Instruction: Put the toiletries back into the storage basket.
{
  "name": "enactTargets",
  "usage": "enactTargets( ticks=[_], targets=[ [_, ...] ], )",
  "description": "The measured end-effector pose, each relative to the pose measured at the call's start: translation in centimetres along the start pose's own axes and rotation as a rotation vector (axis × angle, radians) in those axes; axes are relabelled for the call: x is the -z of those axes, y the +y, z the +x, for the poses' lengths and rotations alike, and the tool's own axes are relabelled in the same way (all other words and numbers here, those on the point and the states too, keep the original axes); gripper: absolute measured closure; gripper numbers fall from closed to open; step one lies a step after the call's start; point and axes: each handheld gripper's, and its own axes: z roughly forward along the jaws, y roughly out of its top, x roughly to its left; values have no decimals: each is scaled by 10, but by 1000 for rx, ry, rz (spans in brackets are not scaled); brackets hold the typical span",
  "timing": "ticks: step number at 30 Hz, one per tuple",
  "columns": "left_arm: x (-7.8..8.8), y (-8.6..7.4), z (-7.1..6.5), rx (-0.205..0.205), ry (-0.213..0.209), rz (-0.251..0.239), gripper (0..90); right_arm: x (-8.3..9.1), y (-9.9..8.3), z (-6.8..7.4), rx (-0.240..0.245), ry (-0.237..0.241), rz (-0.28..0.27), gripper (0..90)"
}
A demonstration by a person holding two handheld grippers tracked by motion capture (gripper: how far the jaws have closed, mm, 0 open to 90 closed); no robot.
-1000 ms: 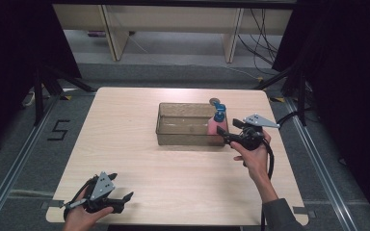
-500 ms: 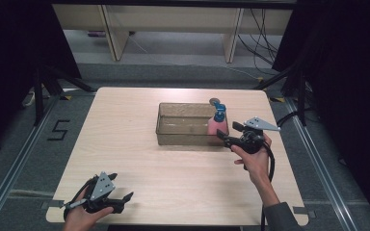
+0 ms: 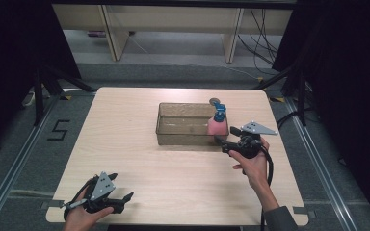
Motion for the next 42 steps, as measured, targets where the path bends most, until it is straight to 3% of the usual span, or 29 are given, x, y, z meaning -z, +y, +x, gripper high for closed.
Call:
enactTargets(
  ticks=[1, 2, 3, 4, 6, 9, 10, 12, 13, 15, 17, 19, 20, 22, 23, 24, 25, 26, 27, 29, 30, 31, 33, 34, 36, 38, 39, 41, 42],
  targets=[
    [-1, 0, 0, 2, 0, -4, 149, 1, 0, 2, -17, 7, 5, 224],
    [-1, 0, -1, 14, -2, -13, 150, 1, 0, 1, 22, 4, 2, 225],
    [-1, 0, 0, 12, -5, -13, 150, 2, -1, 4, -15, 17, 6, 225],
    [-1, 0, -1, 9, -5, -11, 149, 2, 0, 2, 32, 7, -7, 225],
    [-1, 0, 0, 5, -5, -6, 149, 3, -2, 7, -9, 12, 17, 224],
    [-2, 0, -1, 18, -8, -26, 149, 3, -4, 6, 34, 18, 0, 222],
    [-1, 0, 0, 0, -7, -3, 149, 2, -6, 9, -14, 32, 11, 221],
    [-1, 0, 0, 6, -5, -6, 149, 3, -7, 8, 12, 38, 11, 221],
    [-3, 0, -1, 23, -6, -31, 150, 3, -8, 10, -15, 43, 13, 221],
    [0, 0, 0, 3, -3, 0, 149, 4, -8, 9, 23, 28, 10, 221],
    [-1, 0, 0, 2, -4, -4, 149, 5, -10, 12, -12, 45, 17, 219],
    [-2, 0, -1, 17, -4, -24, 149, 6, -10, 11, 13, 48, 10, 219],
    [-2, 0, -1, 19, -7, -22, 149, 6, -12, 13, -1, 49, 3, 219],
    [-1, 0, 0, 4, -3, -4, 149, 6, -12, 11, 37, 42, -4, 219],
    [-1, 0, 0, -1, 0, -2, 149, 7, -13, 13, 25, 48, 5, 219],
    [-2, 0, 0, 2, -4, -15, 149, 8, -14, 17, -24, 60, 22, 219],
    [-2, 0, -2, 27, -5, -27, 149, 7, -14, 13, 39, 49, -4, 219],
    [-2, 0, -2, 25, -6, -28, 149, 7, -15, 16, 9, 55, 15, 219],
    [0, 0, 0, 1, 0, 2, 150, 9, -15, 17, 7, 60, 21, 219],
    [0, 0, 0, 6, 1, -1, 149, 10, -16, 20, -16, 63, 34, 219],
    [-3, 0, -1, 24, -6, -29, 149, 8, -17, 20, -11, 77, 16, 219],
    [-2, 0, -1, 21, -9, -19, 149, 9, -17, 19, 26, 69, 5, 219],
    [-1, 1, -1, 13, -7, -13, 149, 10, -19, 25, -25, 99, 21, 219],
    [-2, 0, -2, 24, -10, -22, 149, 10, -19, 25, -25, 99, 21, 219],
    [-2, 0, -1, 25, -6, -19, 149, 11, -19, 24, -3, 99, 23, 219],
    [0, 0, 0, 0, -5, 1, 150, 10, -20, 25, 18, 97, 9, 219],
    [-1, 0, 0, 1, -9, -5, 149, 11, -20, 26, 8, 101, 32, 219],
    [-1, 0, -1, 4, -8, -6, 149, 10, -21, 26, 23, 106, 7, 219],
    [-1, 0, -1, 2, -9, -1, 149, 11, -21, 27, 25, 100, 20, 219]
  ],
)
